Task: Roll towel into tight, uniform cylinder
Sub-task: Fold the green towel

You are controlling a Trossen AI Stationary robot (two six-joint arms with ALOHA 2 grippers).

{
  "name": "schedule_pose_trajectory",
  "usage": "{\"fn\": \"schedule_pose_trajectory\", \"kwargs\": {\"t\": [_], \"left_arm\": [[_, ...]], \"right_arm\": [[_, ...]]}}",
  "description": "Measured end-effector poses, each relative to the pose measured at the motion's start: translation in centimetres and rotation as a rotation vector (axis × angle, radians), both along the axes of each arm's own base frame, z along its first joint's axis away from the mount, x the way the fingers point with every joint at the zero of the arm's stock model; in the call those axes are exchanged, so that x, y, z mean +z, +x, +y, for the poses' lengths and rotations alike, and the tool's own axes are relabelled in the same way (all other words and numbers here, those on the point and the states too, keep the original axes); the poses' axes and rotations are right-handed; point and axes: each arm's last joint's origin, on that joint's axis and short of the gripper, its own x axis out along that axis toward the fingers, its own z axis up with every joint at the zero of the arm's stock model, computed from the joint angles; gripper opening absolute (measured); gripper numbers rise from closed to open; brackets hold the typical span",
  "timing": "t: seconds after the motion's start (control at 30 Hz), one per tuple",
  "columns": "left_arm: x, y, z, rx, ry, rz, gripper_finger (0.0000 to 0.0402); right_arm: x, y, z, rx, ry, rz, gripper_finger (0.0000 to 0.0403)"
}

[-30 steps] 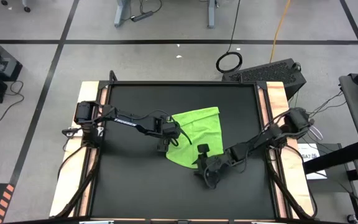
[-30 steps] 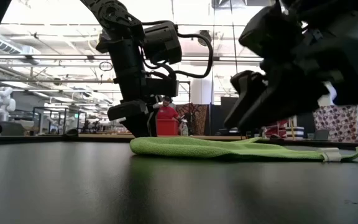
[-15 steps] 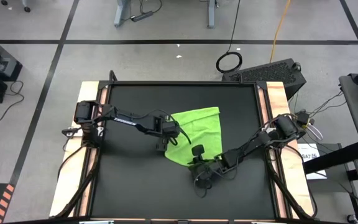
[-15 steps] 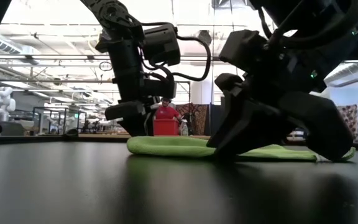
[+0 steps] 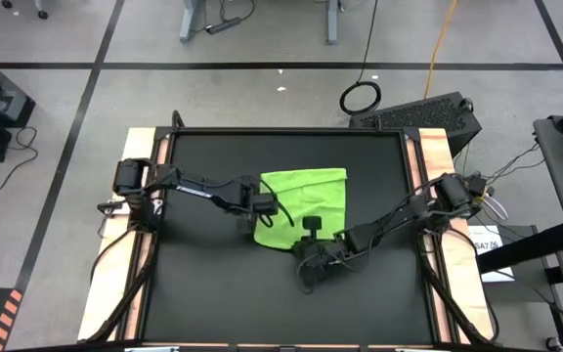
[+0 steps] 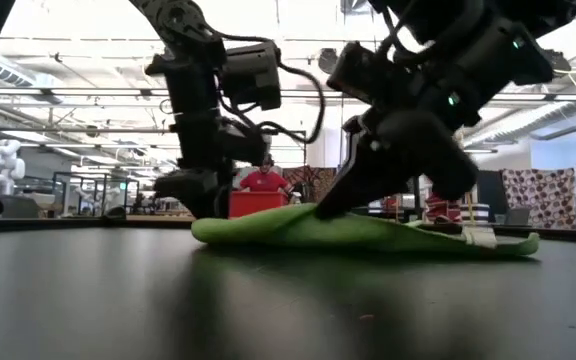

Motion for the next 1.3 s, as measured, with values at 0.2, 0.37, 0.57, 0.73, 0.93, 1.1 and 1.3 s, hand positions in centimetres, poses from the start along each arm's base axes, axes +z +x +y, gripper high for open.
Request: {"fn": "schedule_pose_trajectory", "kwargs": {"t": [0.2,0.37,0.57,0.73,0.93,1.1,1.3], "left_arm": [[3.2,-1.3,-0.3,0.035,0.144,-0.035,0.0205],[5.5,-1.7,-1.4,0.097,0.059,-0.195,0.0205],[5.8,0.0,-6.2,0.034,-0.088,-0.446,0.0205],[4.5,0.1,-10.3,0.004,0.064,-0.541,0.0205],[2.9,-0.6,-14.3,0.068,0.220,-0.639,0.0205],[0.4,0.0,-16.6,0.096,0.281,-0.743,0.0205],[-1.4,2.4,-17.6,0.080,0.373,-0.771,0.0205]], "right_arm": [[1.2,0.2,-2.2,-0.110,0.220,-0.006,0.0001],[2.5,0.4,-3.3,-0.155,0.304,-0.054,0.0001],[3.6,0.4,-4.3,-0.188,0.332,-0.087,0.0000],[4.0,0.4,-4.7,-0.196,0.339,-0.099,0.0000],[4.0,0.3,-5.1,-0.206,0.364,-0.086,0.0000],[4.0,0.4,-5.4,-0.218,0.366,-0.087,0.0000],[4.1,0.5,-5.6,-0.224,0.372,-0.100,0.0000]]}}
